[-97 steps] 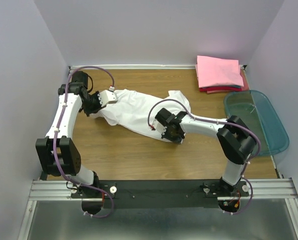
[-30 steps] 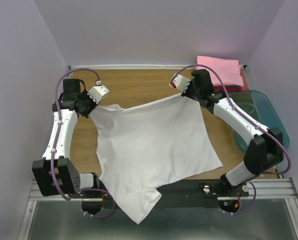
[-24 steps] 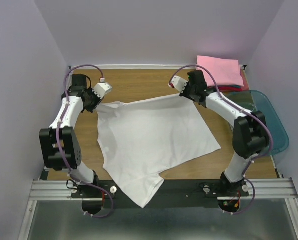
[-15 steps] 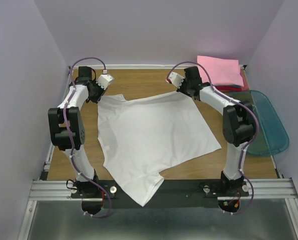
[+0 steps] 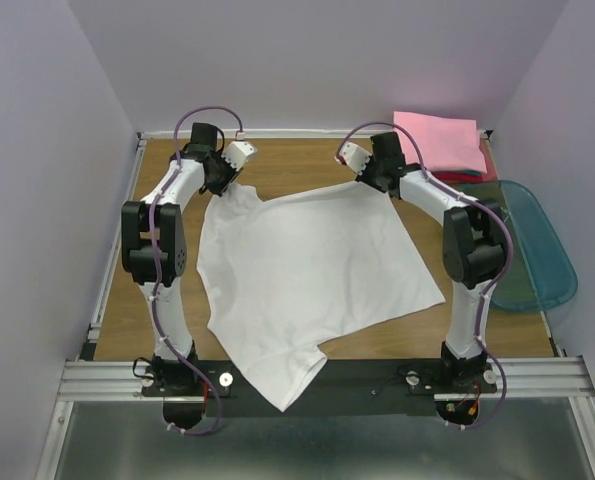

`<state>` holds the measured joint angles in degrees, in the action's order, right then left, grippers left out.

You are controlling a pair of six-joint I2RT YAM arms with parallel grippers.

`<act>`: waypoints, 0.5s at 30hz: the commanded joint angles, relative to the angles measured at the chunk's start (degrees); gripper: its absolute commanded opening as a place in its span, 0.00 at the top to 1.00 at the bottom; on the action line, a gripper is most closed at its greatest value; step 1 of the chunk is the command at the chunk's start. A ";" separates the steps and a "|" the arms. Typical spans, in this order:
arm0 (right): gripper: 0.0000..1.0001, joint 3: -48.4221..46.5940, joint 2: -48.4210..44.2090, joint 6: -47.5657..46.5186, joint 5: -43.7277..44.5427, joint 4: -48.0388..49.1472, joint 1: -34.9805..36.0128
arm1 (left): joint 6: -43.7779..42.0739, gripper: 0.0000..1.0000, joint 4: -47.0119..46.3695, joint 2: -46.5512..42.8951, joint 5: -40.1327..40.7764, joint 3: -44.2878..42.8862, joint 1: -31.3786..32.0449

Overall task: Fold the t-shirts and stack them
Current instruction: Flatten the tshirt out, then fold the tshirt

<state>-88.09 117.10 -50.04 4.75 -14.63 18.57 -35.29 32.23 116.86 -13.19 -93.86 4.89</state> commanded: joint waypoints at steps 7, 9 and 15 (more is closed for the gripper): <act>0.99 0.03 -1.78 -2.16 -3.26 0.48 -2.13 | -0.92 1.00 7.41 -11.20 -2.62 5.17 -0.49; 0.99 0.47 -2.49 -2.78 -4.49 0.48 -2.83 | -1.10 1.00 8.02 -14.98 -2.81 8.69 -0.05; 0.99 1.43 -3.98 -3.75 -7.82 0.22 -4.42 | -0.14 1.00 10.13 -22.46 -3.50 15.64 2.23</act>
<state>-87.70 116.01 -52.62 0.73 -14.66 15.38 -35.77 39.20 97.91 -14.17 -81.10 5.56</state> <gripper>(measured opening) 0.011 0.009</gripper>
